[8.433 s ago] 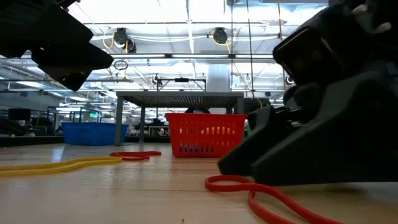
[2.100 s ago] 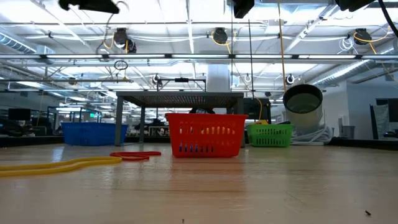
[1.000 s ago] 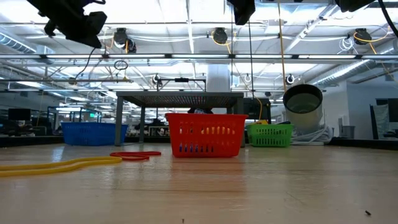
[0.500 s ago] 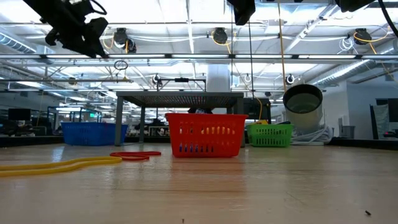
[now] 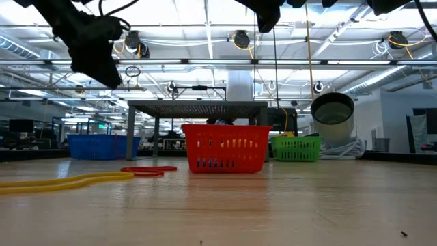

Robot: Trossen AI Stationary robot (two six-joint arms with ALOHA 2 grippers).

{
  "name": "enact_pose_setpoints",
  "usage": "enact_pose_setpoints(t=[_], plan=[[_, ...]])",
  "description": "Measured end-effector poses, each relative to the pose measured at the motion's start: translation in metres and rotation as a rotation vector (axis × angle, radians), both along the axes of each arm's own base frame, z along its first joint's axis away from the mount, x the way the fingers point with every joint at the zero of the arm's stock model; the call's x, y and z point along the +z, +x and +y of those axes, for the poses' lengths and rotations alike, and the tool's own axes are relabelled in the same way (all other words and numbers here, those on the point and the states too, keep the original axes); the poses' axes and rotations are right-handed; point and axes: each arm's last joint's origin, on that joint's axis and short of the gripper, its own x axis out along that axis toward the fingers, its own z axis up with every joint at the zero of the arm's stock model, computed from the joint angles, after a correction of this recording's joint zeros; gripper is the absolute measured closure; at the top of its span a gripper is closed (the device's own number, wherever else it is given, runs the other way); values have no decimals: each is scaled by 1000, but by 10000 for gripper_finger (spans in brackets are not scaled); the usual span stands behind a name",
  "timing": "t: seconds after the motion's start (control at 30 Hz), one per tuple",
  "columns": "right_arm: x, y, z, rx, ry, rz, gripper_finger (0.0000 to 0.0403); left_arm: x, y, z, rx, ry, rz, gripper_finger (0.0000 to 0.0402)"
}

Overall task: Pick & Place Office Desk Supplies
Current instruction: Put the bottom red rubber band into the blue basket

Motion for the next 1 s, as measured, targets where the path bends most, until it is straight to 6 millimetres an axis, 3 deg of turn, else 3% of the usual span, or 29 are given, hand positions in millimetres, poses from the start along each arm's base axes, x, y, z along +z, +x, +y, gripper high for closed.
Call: enact_pose_setpoints(t=[0.33, 0.53, 0.77, 1.0], plan=[[-4, 0, 0, -1, -14, 36, 234, -23, -1, 1, -107, 167, 377, 246], [-7, 0, -3, -16, -19, 68, 234, -28, 4, 0, -161, 137, 392, 247], [-9, 1, -7, -79, 15, 90, 234, -31, 3, 12, 176, 121, 347, 247], [-8, 1, -7, -78, 49, 87, 234, -31, -2, 38, 388, -80, 251, 247]])
